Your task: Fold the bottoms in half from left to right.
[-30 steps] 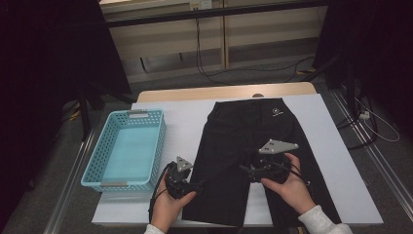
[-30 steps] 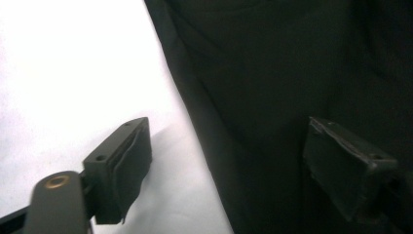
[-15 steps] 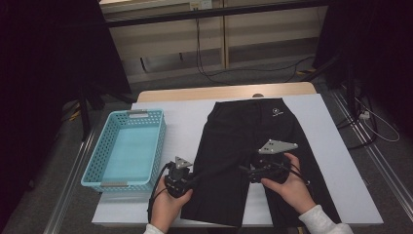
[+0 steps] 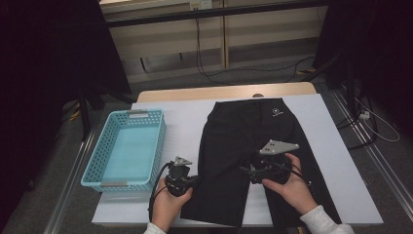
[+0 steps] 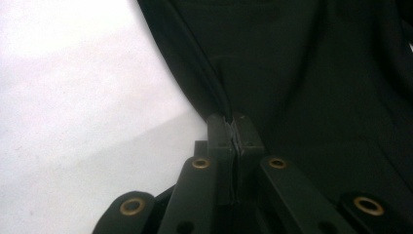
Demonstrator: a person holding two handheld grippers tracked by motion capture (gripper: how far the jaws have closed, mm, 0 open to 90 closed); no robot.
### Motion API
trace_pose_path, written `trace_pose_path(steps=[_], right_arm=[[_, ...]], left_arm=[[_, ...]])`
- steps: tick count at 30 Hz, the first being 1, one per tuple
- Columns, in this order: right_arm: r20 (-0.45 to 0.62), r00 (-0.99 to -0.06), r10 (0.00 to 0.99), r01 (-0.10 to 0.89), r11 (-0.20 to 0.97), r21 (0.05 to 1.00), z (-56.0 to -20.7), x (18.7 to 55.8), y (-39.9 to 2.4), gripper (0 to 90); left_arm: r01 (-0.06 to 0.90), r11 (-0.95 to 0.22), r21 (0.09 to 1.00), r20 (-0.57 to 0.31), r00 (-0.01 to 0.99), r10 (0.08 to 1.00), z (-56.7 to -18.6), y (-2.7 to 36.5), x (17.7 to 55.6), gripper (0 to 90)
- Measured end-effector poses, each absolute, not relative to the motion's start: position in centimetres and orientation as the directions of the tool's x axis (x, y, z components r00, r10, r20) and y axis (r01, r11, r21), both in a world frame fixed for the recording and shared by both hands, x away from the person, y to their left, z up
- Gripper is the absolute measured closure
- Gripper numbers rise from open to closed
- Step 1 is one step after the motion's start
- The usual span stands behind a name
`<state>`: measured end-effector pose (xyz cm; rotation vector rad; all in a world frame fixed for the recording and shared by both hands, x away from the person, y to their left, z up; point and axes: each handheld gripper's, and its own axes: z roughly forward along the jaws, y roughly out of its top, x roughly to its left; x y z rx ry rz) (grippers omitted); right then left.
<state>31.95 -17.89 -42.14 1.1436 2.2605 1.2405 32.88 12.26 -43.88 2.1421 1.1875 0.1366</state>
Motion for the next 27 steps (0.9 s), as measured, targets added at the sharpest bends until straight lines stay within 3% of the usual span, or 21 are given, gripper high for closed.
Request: trace_pose_path(steps=[7,9,10,12,14,22,27], right_arm=[[0.091,-0.638,0.764,0.491,0.313,0.813,-42.1,32.1,-17.6,16.7],[0.089,-0.639,0.764,0.489,0.313,0.814,-42.0,32.0,-17.5,16.7],[0.09,-0.639,0.764,0.489,0.313,0.814,-42.0,32.0,-17.4,16.7],[0.089,-0.639,0.764,0.488,0.313,0.815,-42.0,32.0,-17.4,16.7],[0.089,-0.64,0.763,0.488,0.314,0.815,-42.0,32.1,-17.3,16.6],[0.088,-0.637,0.766,0.489,0.314,0.814,-42.0,32.3,-17.3,16.7],[0.089,-0.637,0.766,0.49,0.314,0.813,-42.1,32.2,-17.3,16.6]], left_arm=[[0.686,-0.383,0.619,-0.17,0.593,0.787,-44.0,13.2,32.6,78.3],[0.675,-0.383,0.63,-0.119,0.572,0.812,-44.0,13.4,32.3,59.4],[0.675,-0.383,0.63,-0.119,0.572,0.812,-44.0,13.4,32.3,54.5],[0.653,-0.409,0.638,-0.081,0.585,0.807,-44.1,13.7,32.1,59.4],[0.687,-0.372,0.624,-0.147,0.571,0.808,-44.1,13.9,32.3,74.1],[0.702,-0.355,0.618,-0.201,0.577,0.792,-44.3,12.1,32.1,86.7],[0.715,-0.344,0.608,-0.227,0.573,0.788,-44.2,11.7,32.3,88.7]])
